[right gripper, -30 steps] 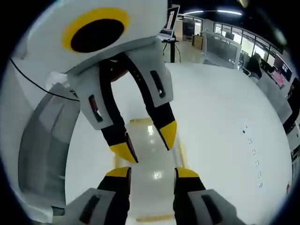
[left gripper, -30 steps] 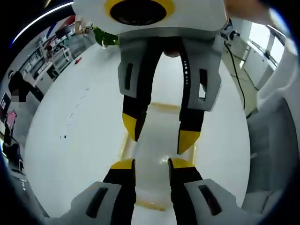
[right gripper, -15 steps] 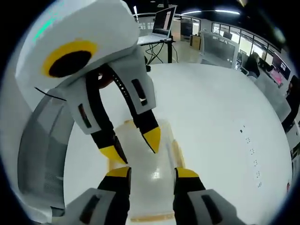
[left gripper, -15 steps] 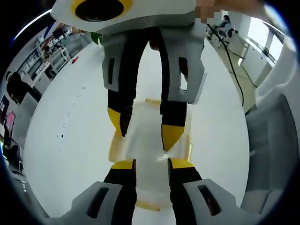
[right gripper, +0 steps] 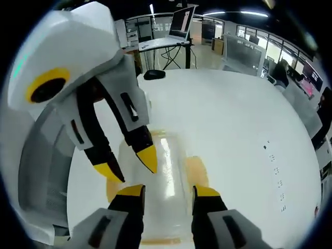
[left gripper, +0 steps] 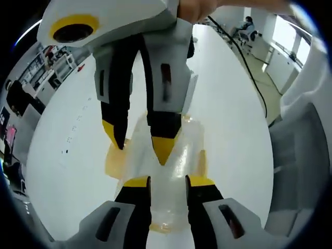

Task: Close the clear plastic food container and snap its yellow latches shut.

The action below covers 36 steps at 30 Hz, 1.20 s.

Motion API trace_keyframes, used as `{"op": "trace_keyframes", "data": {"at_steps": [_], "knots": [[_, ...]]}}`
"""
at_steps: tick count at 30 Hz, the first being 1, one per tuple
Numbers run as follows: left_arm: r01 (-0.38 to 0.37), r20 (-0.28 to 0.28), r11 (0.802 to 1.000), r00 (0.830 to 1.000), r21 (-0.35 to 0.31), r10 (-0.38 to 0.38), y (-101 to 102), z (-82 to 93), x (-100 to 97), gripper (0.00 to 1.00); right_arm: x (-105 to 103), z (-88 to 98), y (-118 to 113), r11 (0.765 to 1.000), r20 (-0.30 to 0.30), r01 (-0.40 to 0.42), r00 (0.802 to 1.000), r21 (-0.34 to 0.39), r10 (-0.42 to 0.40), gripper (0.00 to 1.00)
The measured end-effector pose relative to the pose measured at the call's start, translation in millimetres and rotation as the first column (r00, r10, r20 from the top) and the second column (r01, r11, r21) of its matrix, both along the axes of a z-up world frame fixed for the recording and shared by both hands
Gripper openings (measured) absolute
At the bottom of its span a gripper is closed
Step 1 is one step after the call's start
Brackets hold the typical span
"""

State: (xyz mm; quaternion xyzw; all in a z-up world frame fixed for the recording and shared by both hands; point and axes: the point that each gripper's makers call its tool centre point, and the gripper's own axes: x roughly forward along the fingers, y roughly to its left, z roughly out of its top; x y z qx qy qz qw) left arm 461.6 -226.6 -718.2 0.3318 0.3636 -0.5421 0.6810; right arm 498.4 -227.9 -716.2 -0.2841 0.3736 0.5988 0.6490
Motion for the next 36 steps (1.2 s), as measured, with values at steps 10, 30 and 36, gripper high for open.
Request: {"op": "trace_keyframes", "data": {"at_steps": [10,30,36], "knots": [[0.004,0.000,1.000,1.000,-0.001,-0.004,-1,-2.3,-9.1,0.27,6,-2.0,4,1.000,0.001,-0.021,1.000,-0.015,0.021,0.35],[0.044,0.066,0.998,0.997,0.035,-0.046,-3,-8.0,-20.6,0.34,8,-14.2,9,0.997,-0.098,-0.058,0.994,-0.040,0.054,0.39],[0.068,0.145,0.995,0.986,0.073,-0.078,-4,-11.6,-19.6,0.37,7,-17.0,8,0.998,-0.148,-0.053,0.988,-0.028,0.049,0.39]]}}
